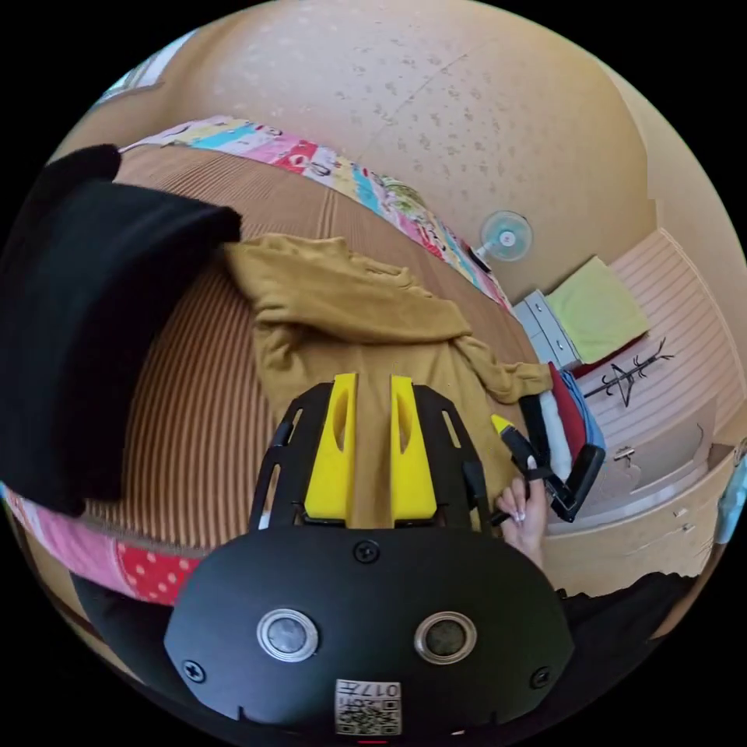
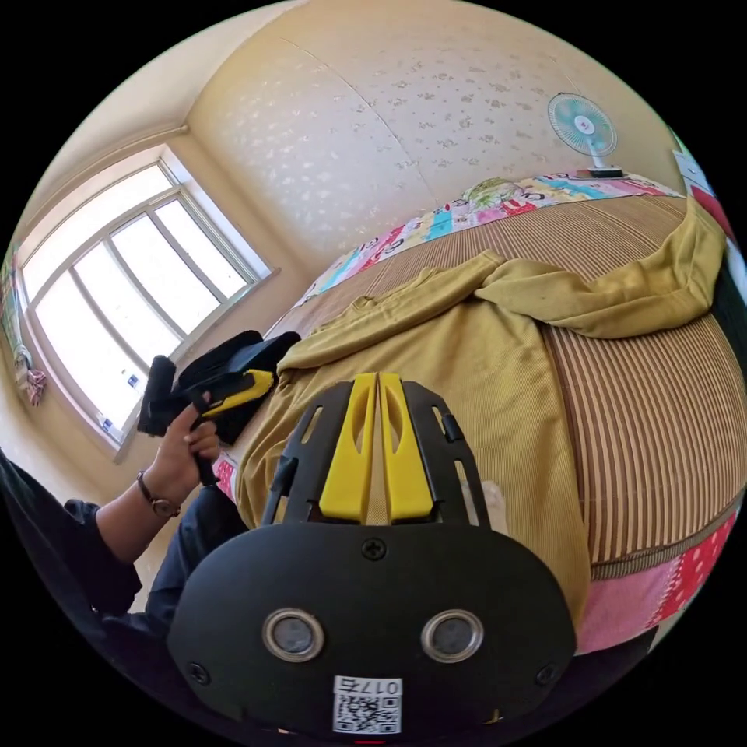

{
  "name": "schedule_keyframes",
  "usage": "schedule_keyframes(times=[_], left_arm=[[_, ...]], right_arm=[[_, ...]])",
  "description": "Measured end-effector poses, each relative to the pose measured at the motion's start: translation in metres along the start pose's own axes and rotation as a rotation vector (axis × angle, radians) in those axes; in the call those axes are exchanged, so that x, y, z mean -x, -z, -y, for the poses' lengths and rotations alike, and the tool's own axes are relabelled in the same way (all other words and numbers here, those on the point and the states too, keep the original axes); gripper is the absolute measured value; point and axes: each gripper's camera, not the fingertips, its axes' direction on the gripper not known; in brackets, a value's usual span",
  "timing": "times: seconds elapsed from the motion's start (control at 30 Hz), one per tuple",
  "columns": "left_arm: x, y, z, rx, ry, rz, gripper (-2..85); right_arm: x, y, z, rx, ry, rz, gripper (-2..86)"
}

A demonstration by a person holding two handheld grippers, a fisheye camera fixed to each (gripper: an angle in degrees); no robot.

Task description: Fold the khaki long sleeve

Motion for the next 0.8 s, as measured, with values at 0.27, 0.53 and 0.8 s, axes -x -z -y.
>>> schedule_keyframes(times=[0.27,0.53,0.8], left_arm=[[0.008,-0.002,-0.113,0.117,0.002,-0.064,7.9],[0.015,0.046,-0.082,0.128,-0.088,0.136,3.1],[0.059,0.038,-0.126,0.069,0.151,0.001,3.9]], right_arm=[[0.016,-0.038,-0.004,0.049,0.015,-0.124,0.6],[0.029,-0.060,-0.014,0.137,0.014,-0.163,0.6],[0.098,-0.076,-0.033,0.183,0.241,-0.362,0.6]])
